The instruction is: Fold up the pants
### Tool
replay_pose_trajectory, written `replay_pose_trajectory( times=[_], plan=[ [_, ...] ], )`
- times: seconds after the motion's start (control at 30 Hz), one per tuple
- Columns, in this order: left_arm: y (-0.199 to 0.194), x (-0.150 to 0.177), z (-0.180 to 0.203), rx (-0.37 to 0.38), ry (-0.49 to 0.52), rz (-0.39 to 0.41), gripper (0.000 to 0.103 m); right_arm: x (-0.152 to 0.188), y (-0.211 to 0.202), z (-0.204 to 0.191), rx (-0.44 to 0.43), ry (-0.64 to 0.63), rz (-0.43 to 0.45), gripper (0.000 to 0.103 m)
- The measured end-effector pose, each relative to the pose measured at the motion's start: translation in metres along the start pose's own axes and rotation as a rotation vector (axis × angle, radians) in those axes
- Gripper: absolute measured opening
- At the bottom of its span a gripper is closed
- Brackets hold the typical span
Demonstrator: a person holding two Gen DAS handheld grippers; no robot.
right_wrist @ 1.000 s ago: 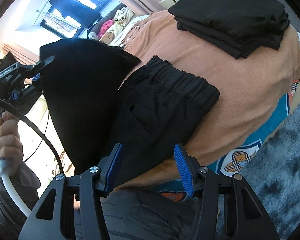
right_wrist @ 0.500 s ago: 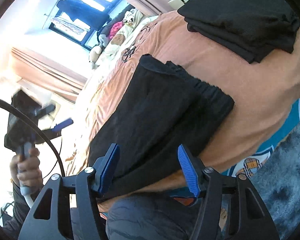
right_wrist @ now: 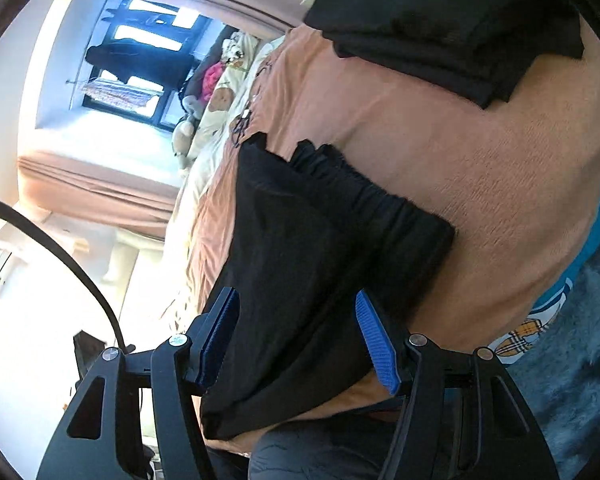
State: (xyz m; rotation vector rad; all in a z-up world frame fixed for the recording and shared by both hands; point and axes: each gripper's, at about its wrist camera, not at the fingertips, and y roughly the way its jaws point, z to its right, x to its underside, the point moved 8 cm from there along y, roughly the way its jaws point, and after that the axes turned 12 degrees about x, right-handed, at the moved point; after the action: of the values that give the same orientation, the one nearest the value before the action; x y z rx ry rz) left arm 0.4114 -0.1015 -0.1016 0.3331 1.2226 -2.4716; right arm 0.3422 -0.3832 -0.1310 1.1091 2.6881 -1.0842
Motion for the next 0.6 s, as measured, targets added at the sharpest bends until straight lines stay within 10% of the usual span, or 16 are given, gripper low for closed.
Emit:
replay_pose_trajectory(
  times=[0.23, 0.37, 0.6],
  plan=[
    [-0.007, 0.020, -0.059, -0.026, -0.108, 0.004, 0.073, -0.006, 0.019, 0.002, 0.048, 0.022, -0.018, 0.054],
    [-0.001, 0.032, -0.086, -0.033, -0.166, 0.000, 0.073, -0.011, 0.012, -0.007, 0.084, -0.006, 0.007, 0.030],
    [0.020, 0.060, -0.118, -0.054, -0.260, -0.062, 0.069, -0.013, 0.003, -0.028, 0.097, -0.077, 0.040, 0.029]
  ],
)
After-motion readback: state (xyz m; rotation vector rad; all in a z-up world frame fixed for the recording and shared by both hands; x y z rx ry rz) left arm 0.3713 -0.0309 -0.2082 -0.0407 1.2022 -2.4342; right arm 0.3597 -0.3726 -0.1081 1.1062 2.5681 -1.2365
